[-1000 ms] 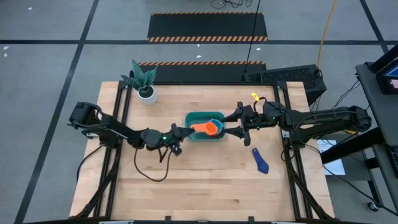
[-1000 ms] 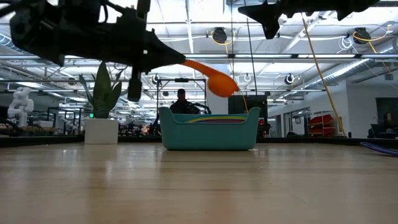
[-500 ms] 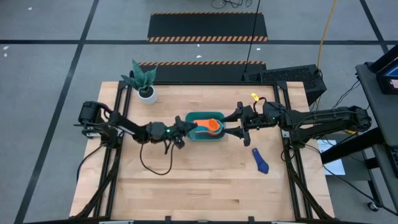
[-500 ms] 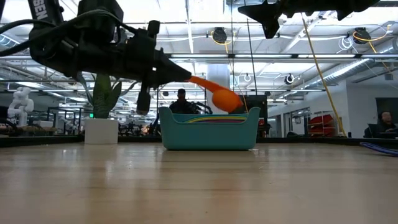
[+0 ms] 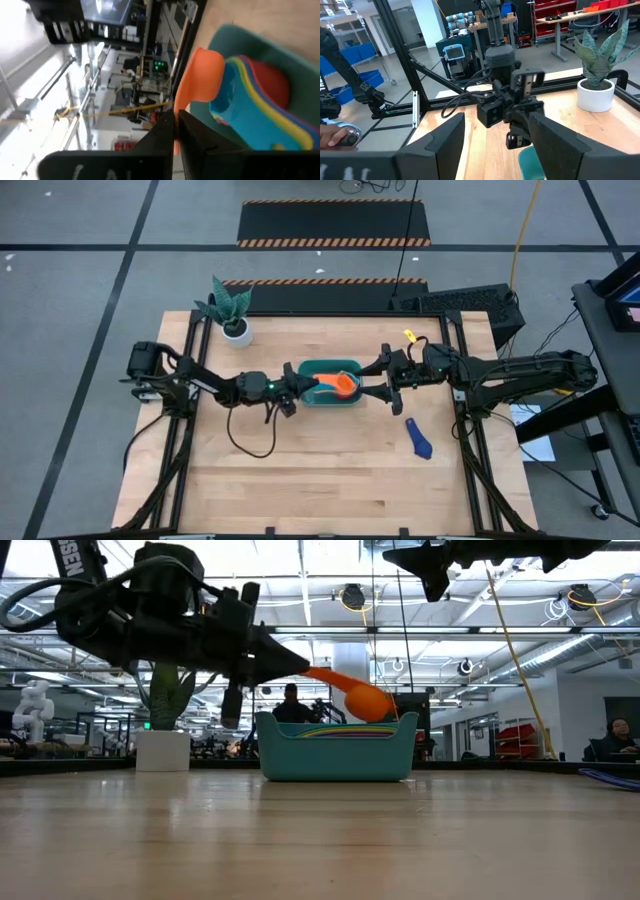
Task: Nest measuring cups in basket
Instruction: Stack the orange measuring cup on top of the light blue measuring cup inside the light blue bin, then adjust the stack of measuring cups inside the light blue bin
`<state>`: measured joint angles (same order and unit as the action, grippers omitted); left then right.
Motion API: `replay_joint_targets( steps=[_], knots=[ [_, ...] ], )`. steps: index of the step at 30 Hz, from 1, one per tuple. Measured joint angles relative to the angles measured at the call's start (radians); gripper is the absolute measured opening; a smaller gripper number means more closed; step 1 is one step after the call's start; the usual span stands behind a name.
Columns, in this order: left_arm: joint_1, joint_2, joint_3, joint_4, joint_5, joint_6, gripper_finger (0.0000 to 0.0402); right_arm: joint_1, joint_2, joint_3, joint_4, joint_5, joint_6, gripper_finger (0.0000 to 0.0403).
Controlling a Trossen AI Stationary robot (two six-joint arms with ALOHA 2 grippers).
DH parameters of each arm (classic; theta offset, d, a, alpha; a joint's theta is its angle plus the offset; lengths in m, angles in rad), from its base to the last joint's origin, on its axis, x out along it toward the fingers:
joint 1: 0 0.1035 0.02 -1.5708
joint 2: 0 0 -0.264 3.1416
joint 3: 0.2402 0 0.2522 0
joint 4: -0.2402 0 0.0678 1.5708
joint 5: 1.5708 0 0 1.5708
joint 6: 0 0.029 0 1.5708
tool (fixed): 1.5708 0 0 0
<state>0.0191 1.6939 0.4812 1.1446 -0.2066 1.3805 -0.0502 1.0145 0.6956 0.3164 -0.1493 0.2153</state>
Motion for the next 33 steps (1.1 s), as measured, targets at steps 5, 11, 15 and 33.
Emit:
replay_joint_targets(
  steps=[5, 11, 15, 33],
  knots=[
    [0.029, 0.0, 0.0, -0.03, 0.015, -0.045, 0.0049, 0.0, 0.0, 0.0, 0.0, 0.0, 0.0, 0.0215],
    [0.034, 0.0, 0.0, -0.085, 0.079, -0.081, 0.0061, 0.0, 0.0, 0.0, -0.002, -0.003, 0.0, 0.0215],
    [0.034, 0.0, 0.0, -0.111, 0.078, -0.121, 0.0062, 0.0, 0.0, 0.0, -0.01, -0.003, 0.0, 0.0215],
    [0.034, -0.045, 0.072, -0.22, -0.068, -0.728, 0.0063, 0.0, 0.0, 0.0, -0.016, -0.003, 0.0, 0.0215]
  ],
)
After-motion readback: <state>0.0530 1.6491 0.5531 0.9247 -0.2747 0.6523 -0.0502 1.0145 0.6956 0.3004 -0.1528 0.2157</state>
